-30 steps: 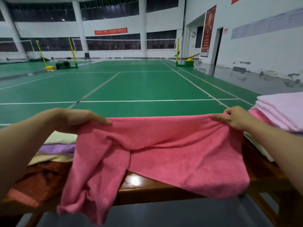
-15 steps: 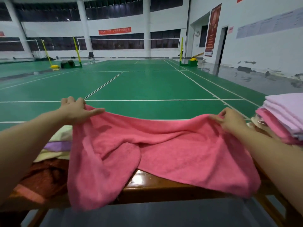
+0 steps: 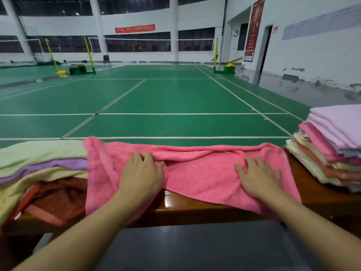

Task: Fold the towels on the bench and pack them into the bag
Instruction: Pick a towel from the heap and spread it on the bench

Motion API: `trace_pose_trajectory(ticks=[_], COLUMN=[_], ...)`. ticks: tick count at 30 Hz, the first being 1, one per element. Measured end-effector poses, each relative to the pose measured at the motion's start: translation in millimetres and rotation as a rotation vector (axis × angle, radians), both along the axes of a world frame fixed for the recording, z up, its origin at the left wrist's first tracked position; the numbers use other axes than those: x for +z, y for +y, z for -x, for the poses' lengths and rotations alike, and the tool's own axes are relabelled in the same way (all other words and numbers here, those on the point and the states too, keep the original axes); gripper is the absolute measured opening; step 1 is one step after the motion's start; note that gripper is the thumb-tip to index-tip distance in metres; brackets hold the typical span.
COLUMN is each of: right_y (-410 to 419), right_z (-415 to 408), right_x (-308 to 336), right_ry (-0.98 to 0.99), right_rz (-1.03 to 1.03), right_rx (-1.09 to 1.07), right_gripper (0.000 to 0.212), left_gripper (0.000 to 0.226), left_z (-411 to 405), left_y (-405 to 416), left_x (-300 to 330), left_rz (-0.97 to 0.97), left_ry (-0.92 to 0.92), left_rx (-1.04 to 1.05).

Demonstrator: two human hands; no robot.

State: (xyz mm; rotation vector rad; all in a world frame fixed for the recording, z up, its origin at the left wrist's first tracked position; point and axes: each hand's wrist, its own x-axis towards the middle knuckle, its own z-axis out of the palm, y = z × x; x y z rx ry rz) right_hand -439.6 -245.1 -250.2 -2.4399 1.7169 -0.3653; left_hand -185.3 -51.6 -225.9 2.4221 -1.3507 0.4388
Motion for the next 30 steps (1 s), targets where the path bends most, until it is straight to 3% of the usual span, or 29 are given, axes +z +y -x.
trace_pose_trajectory(ticks=[5,11,14,20,23,25,27,30], right_y=[-7,-20,-30,-37,-37,-44,-54,-70], right_z=[30,68,89,122,119,112,100,82], right_x=[2,12,12,11,13,16,19,22], right_ry=[0.057,0.196,0.250,0.272,0.214,0.100,0.050,0.070], right_rz=[-0.058,-0.059,-0.064,-0.080,-0.092,-0.048,-0.006,-0.004], right_rx=[0.063,0.280,0.311,0.288,0.299,0.280,0.240,0.234], right_gripper=[0.083,0.086,0.103,0.094,0.097,0.097,0.083,0.067], left_gripper=[0.088,0.105,0.096,0.074,0.067,0.053,0.037,0.021], left_z=[-31,-63,-70,-84,-71,-41,7,94], left_y=[24,55,64,77,68,44,6,-55], left_x=[-20,-10,-3,-1,1,4,11,17], left_rz=[-0.198,-0.442,-0.487,-0.454,-0.301,-0.065,0.085,0.000], left_ry=[0.018,-0.067,-0.069,-0.046,0.005,-0.025,0.002,0.286], left_rx=[-0.078,-0.275,-0.362,-0.472,-0.483,-0.521,-0.610,-0.663])
